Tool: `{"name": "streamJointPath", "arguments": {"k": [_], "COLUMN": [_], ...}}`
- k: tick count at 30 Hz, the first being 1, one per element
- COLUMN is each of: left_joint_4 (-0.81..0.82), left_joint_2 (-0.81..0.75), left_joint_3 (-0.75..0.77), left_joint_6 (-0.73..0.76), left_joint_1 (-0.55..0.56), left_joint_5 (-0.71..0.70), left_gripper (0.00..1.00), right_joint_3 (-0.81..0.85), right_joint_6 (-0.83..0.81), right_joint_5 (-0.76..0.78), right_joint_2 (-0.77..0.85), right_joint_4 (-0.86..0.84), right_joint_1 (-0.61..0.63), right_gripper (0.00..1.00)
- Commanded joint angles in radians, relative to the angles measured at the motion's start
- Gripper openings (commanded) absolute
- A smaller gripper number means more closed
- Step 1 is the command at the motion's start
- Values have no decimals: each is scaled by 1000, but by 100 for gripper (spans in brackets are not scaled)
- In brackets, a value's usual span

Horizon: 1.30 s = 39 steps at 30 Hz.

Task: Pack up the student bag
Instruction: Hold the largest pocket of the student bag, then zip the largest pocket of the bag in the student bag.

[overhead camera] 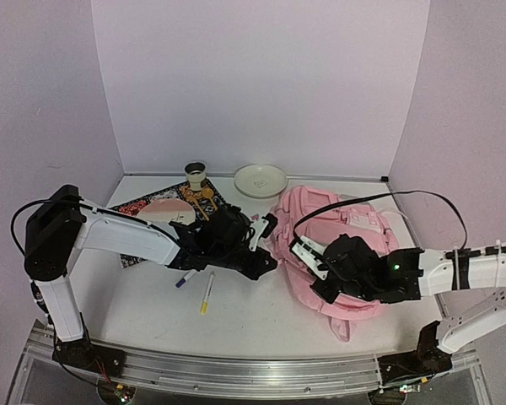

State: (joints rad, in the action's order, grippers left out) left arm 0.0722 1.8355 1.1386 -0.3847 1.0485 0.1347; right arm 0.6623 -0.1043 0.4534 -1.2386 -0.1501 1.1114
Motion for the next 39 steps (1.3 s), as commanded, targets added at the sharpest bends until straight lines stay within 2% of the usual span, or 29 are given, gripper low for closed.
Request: {"name": "streamJointPath", "arguments": {"k": [1,5,9,18,22,28,31,36,38,39], "left_joint_4": [51,48,48,24,3,10,19,20,17,17], "left_joint_2": [-30,6,50,183,218,113,34,-95,-142,-164], "left_joint_3": [1,14,59,191,240,169,102,13,-26,-46], "left_joint_6": [24,28,47,61,67,48,34,23,3,-15], "left_joint_1": [-74,-106,-126,-191,-194,-194,-194,-194,-194,-194], "left_joint_5": [-170,-196,-214,-276,-251,-261,-297,-343,-349,-344], "left_gripper": [0,0,0,0,0,9,16,23,28,31], "right_joint_3": [-40,-71,-82,-62,-52,2,81,259,325,358], "right_joint_6": [4,5,3,15,26,86,111,174,182,177], "right_joint_5": [60,47,32,-35,-122,-152,-104,-4,28,40], "right_joint_2": [185,298,342,342,300,112,-27,-267,-332,-362], "right_joint_4": [40,40,41,28,-62,-225,-259,-262,-262,-262], "right_joint_1": [-2,-2,-2,-2,-2,-2,-2,-4,-5,-5], "right_gripper": [0,0,0,0,0,0,0,0,3,8]}}
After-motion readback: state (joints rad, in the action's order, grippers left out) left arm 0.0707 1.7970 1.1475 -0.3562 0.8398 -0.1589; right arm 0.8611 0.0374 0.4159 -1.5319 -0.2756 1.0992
